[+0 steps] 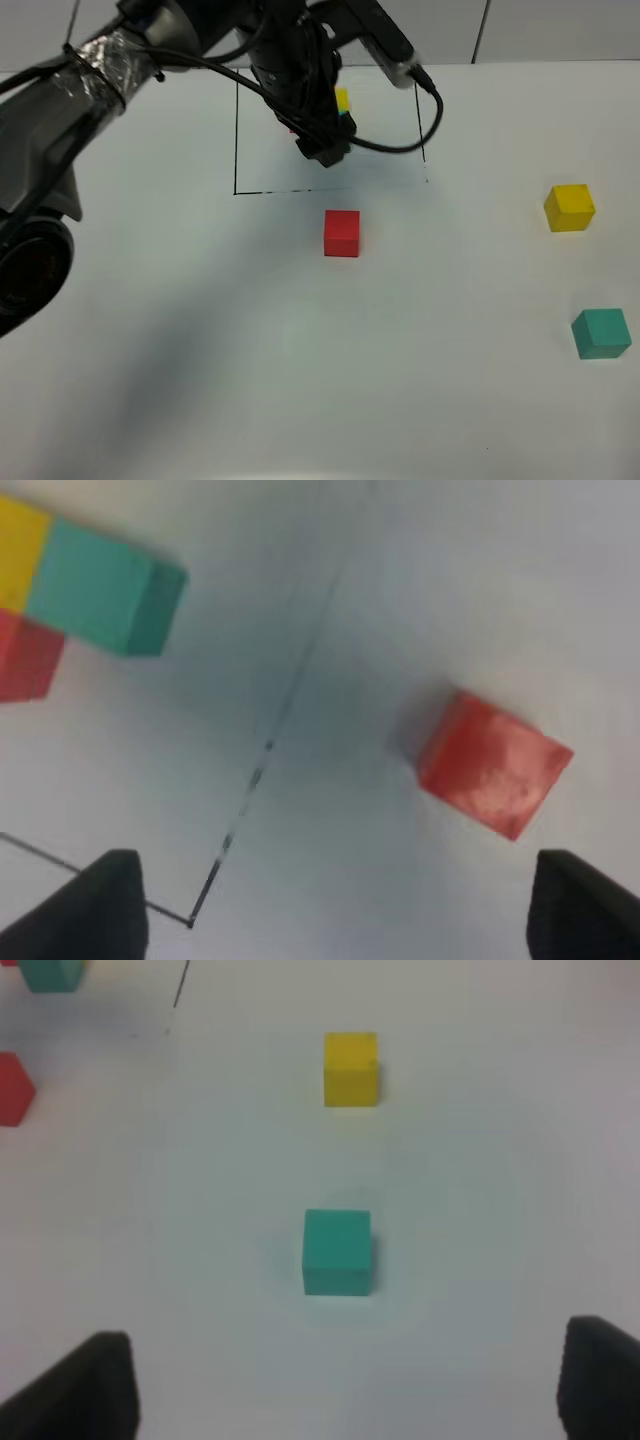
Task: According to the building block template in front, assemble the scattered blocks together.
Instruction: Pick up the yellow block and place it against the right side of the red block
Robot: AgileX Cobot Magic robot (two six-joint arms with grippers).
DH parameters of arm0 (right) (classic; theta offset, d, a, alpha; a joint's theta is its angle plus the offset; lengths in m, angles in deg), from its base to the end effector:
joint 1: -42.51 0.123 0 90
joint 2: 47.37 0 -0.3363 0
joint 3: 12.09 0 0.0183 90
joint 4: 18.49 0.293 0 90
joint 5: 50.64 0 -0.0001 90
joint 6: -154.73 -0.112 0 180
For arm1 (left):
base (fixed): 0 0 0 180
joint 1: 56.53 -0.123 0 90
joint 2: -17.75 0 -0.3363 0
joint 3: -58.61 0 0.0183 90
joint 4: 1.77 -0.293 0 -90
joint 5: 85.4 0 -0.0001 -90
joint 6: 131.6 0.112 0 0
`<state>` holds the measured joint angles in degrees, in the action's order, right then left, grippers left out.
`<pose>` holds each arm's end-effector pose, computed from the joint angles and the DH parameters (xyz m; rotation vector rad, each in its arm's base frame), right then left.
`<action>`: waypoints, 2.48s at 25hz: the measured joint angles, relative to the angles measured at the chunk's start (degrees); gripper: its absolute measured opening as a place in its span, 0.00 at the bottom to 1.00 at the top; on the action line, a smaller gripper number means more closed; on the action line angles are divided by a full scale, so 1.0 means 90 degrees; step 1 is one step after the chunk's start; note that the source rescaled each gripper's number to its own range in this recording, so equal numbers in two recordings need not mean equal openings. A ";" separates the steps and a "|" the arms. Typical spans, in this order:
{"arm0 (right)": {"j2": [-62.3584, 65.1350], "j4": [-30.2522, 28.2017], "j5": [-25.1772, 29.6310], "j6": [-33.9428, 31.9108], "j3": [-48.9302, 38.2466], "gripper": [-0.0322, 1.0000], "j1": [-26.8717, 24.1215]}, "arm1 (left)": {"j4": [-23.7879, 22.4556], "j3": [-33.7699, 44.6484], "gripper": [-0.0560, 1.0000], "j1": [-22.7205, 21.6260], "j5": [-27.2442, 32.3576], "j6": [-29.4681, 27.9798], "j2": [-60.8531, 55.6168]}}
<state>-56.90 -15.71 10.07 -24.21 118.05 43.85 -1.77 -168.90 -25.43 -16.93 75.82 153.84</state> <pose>0.0079 0.0049 0.2875 -0.0446 2.0952 0.0616 0.4952 -0.2987 0.2786 1.3398 2.3914 -0.0179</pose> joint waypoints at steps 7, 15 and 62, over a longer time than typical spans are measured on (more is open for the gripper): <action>0.0000 0.0000 0.0000 0.0000 0.0000 0.73 0.0000 | 0.0000 0.0245 0.97 -0.0872 0.0000 -0.0944 -0.0580; 0.0000 0.0000 0.0000 0.0000 0.0000 0.73 0.0000 | -0.0104 0.1732 0.96 -0.1947 -0.0005 -0.1291 -0.1748; 0.0000 0.0000 0.0000 0.0000 0.0000 0.73 0.0000 | 0.0104 1.0676 0.96 -0.2732 -0.0997 -0.3315 -1.3580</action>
<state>-56.90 -15.71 10.07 -24.21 118.05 43.85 -0.84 -72.81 -50.02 -25.90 45.99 31.62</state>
